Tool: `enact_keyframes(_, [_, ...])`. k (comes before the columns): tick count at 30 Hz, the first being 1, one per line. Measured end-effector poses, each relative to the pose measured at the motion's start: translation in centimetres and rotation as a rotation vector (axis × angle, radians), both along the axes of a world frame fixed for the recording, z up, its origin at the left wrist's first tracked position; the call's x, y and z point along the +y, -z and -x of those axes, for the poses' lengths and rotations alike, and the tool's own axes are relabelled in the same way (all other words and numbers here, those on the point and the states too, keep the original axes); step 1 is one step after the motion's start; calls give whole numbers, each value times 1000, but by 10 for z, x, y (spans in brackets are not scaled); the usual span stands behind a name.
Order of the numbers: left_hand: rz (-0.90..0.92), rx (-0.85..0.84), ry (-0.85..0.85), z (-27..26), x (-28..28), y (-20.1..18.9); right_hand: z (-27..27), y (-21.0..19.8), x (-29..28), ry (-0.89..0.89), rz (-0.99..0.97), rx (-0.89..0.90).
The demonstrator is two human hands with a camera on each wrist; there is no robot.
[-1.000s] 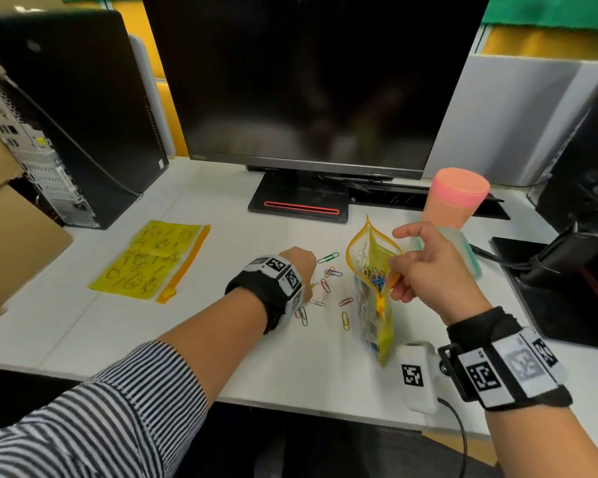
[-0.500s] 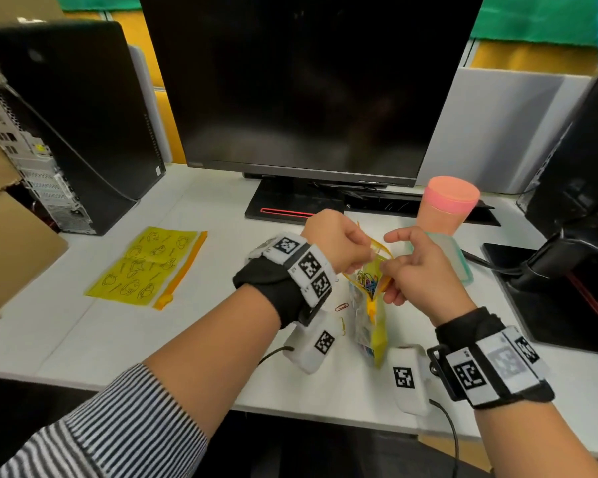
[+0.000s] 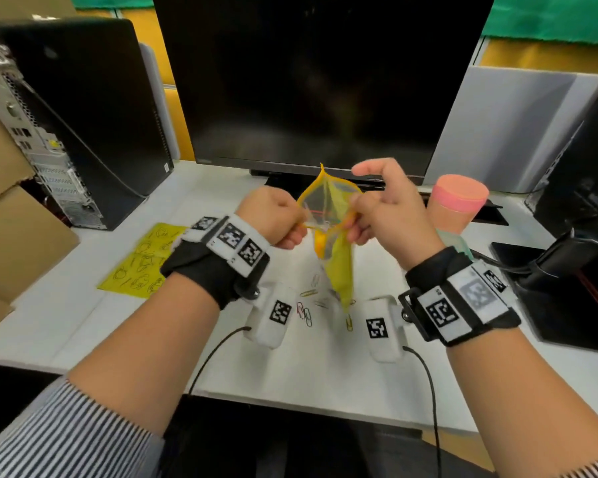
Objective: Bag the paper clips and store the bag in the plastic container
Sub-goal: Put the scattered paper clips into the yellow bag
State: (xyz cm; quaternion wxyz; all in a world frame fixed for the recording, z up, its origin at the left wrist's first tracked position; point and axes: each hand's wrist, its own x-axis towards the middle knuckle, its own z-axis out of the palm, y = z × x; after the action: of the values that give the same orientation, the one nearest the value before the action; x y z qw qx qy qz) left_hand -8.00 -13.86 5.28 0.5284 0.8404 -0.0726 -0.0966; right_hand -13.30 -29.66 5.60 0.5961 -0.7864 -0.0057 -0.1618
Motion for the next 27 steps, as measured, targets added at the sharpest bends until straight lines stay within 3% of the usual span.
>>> enact_keyframes(2, [-39,-75,-47,-8,16,-4,-15,9,-1,3,-56,79])
enact_keyframes(4, [-204,-189,-88,-13,30,-3,-35,26,-5,51,55,187])
enact_keyframes(8, [-471,-359,-167,-15,53,1,-64,66,-18,-31,823,447])
enact_keyframes(12, [-429,-327,-216,-22,76,5,-67,84,-17,-203,1173,648])
enact_keyframes(18, [-257,-158,-227,-25,85,29,-50,107,11,-355,1330,552])
enact_keyframes(23, [-189,-173,-264,-24,79,37,-26,119,40,-545,1261,368])
enact_keyframes(27, [-155,-163,-262,-22,77,40,-5,118,40,-656,1389,247])
